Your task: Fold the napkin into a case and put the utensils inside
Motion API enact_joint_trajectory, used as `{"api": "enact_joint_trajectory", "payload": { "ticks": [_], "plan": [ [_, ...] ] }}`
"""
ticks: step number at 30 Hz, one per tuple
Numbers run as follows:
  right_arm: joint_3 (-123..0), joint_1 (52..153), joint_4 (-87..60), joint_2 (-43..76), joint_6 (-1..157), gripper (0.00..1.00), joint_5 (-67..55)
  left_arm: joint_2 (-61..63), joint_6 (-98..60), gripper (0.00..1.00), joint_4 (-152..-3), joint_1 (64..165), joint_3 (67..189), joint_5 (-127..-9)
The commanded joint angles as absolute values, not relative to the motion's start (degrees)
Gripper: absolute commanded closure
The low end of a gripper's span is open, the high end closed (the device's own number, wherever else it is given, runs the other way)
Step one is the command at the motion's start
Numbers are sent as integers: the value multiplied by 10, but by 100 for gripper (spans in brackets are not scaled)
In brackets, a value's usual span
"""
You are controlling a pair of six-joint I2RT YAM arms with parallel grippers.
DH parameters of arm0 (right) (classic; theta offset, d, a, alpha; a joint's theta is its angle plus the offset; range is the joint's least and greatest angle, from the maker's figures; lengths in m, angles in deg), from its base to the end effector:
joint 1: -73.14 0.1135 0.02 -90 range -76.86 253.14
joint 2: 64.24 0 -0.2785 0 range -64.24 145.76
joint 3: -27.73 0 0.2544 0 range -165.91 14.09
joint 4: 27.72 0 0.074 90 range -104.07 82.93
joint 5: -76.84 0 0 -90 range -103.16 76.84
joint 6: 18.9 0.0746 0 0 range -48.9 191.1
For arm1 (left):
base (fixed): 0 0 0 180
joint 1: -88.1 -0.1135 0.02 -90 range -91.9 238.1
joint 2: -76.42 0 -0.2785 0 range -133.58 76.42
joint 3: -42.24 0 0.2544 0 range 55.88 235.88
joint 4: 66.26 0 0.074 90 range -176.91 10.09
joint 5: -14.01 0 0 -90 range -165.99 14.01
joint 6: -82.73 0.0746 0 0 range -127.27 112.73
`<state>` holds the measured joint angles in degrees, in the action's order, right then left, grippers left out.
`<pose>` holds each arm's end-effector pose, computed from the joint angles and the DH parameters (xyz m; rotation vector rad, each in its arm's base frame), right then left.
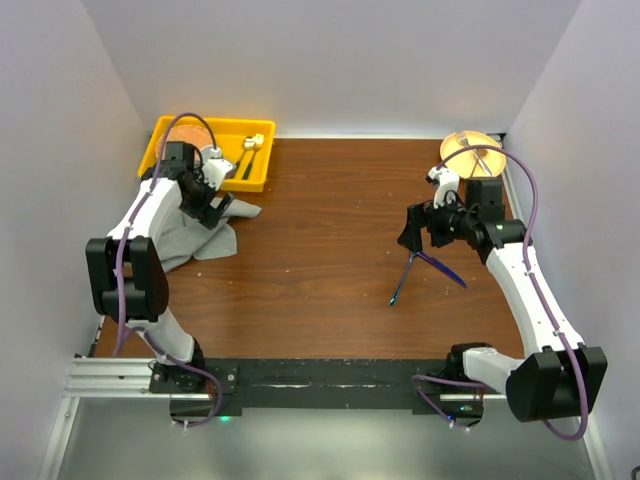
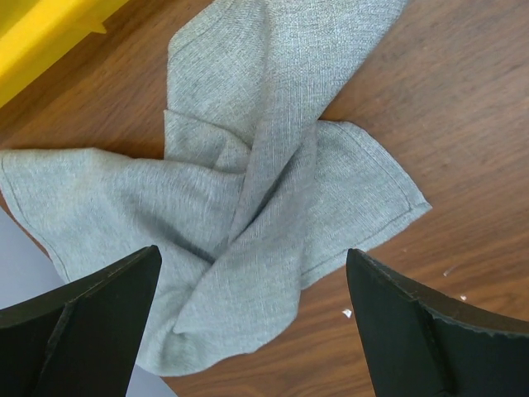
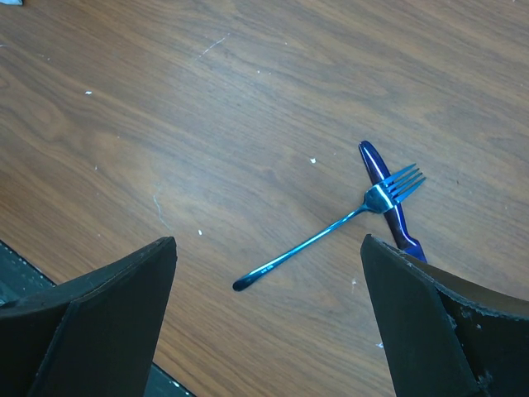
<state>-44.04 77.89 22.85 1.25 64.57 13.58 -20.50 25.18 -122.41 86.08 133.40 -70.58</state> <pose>0.2543 0.0548 0.2965 -0.4530 2.2545 0.5288 0.3765 0.0062 0.2336 0.7243 2.5441 0.0767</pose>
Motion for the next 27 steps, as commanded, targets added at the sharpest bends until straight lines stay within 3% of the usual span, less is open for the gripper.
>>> {"api": "enact_joint_trajectory", "payload": {
  "ticks": [1, 5, 8, 13, 14, 16, 17, 27],
  "plan": [
    [-453, 774, 239, 10, 636, 2, 154, -231, 277, 0, -1174, 877, 1335, -743],
    [-453, 774, 239, 6, 635, 2, 154, -253, 284, 7, -1152, 905, 1311, -759],
    [-452, 774, 240, 6, 635, 2, 152, -264, 291, 17, -1140, 923, 1295, -773],
    [-449, 773, 236, 3, 635, 2, 154, -283, 299, 53, -1126, 955, 1281, -810],
    [-449, 772, 236, 4, 635, 2, 153, -282, 299, 69, -1126, 966, 1280, -814],
    [-451, 773, 237, 4, 635, 2, 151, -274, 299, 86, -1136, 979, 1283, -819],
    [-452, 771, 237, 4, 634, 2, 149, -269, 296, 100, -1143, 993, 1291, -816],
    [-481, 770, 248, 26, 633, 2, 150, -149, 217, 100, -1312, 1042, 1438, -582]
  ]
}}
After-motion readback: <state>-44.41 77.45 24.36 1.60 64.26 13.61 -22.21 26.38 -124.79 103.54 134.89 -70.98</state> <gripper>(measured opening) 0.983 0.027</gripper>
